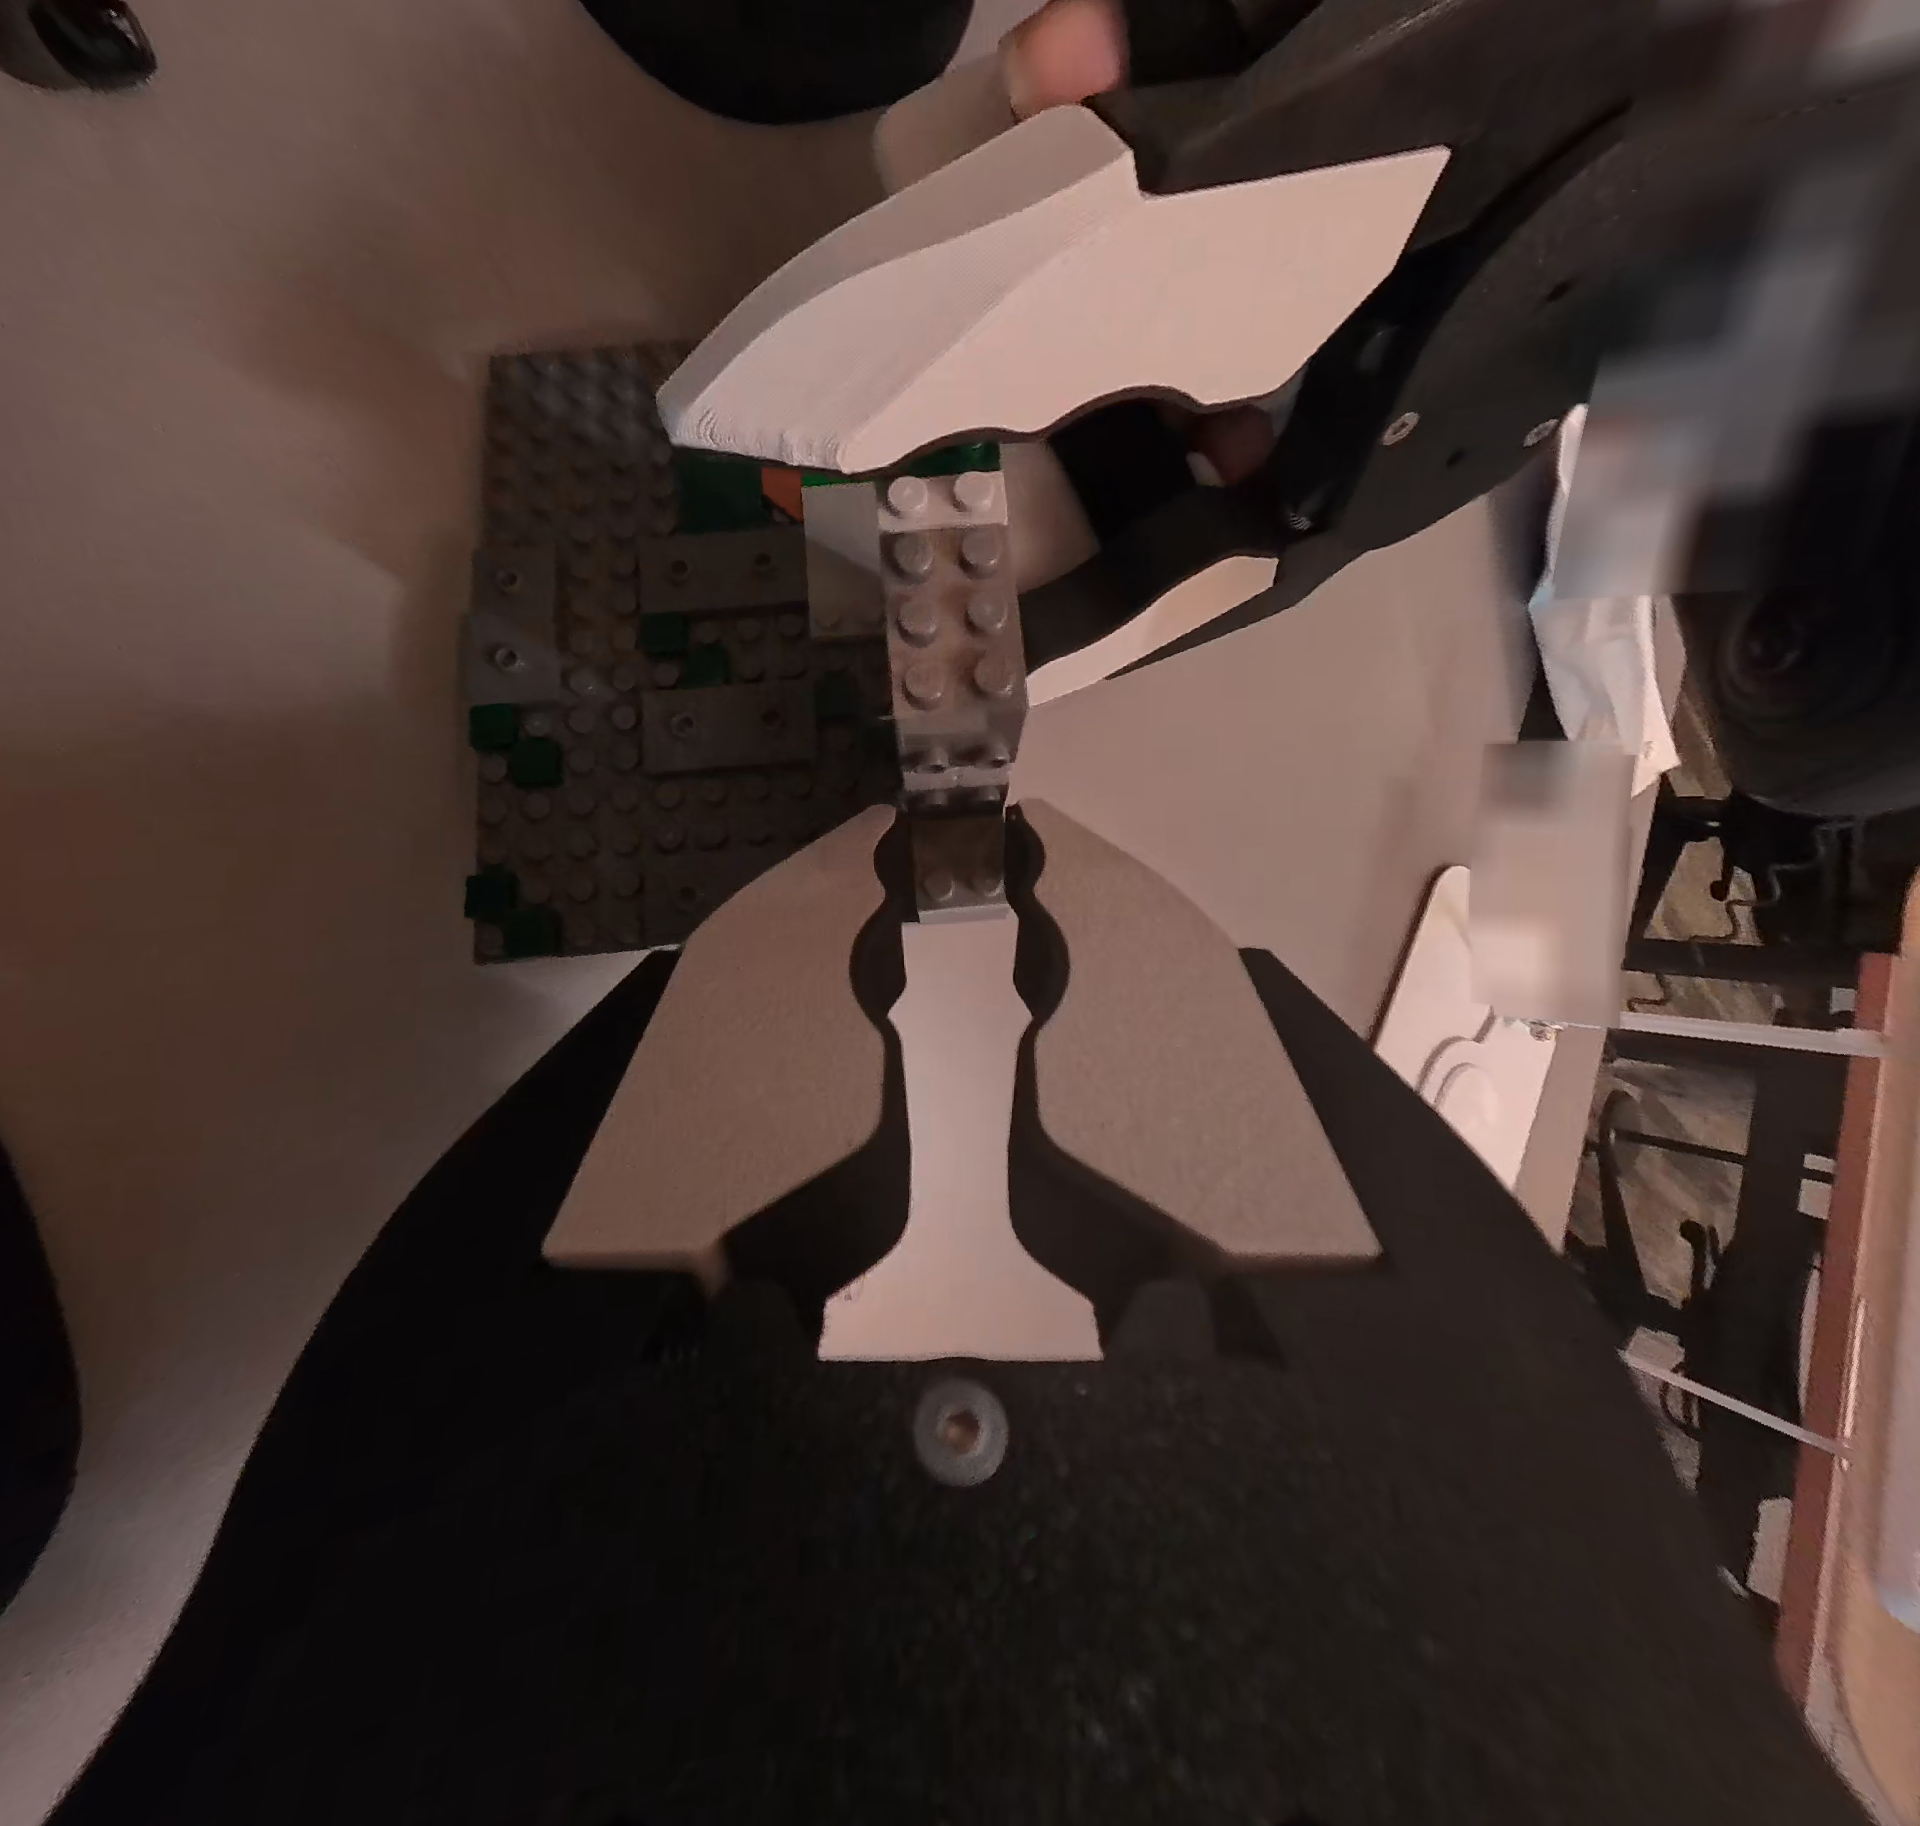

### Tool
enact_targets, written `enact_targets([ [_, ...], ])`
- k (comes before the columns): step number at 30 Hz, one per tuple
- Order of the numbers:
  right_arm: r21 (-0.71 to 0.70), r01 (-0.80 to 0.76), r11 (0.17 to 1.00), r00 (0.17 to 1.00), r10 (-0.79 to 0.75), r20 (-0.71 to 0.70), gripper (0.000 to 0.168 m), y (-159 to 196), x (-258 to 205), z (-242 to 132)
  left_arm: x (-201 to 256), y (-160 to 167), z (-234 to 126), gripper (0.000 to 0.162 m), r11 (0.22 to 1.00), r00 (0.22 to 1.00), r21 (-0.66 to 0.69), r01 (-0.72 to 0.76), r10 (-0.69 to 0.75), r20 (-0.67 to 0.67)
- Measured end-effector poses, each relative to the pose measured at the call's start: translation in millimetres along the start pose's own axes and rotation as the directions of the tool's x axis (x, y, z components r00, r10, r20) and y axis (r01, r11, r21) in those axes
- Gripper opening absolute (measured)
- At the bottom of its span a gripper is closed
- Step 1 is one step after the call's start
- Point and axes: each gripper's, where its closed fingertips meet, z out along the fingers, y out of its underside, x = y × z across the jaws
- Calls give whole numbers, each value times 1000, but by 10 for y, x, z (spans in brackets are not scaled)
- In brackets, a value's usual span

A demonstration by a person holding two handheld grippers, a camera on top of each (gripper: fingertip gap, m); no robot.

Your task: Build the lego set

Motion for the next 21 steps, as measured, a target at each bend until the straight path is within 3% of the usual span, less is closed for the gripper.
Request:
enact_targets([
  [10, 75, -115, 991, 993, 113, 36, 16, 14, -31, 32, -49, -6, 0, 76, 999, 999, 25, -29, 29, 20],
  [12, 94, -176, 980, 984, 172, 52, 16, 58, -46, 48, -130, -27, -32, 95, 994, 989, 29, -109, 105, 106],
  [13, 109, -214, 971, 976, 208, 60, 16, 93, -60, 62, -122, -37, -54, 97, 991, 986, 37, -127, 122, 113],
  [17, 193, -439, 878, 898, 422, 126, 16, 277, -125, 67, -279, -173, -305, 90, 961, 929, 137, -242, 189, 317],
  [21, 231, -676, 700, 736, 654, 172, 16, 597, -47, 51, -313, -407, -693, 54, 849, 862, 375, -372, 166, 478],
])
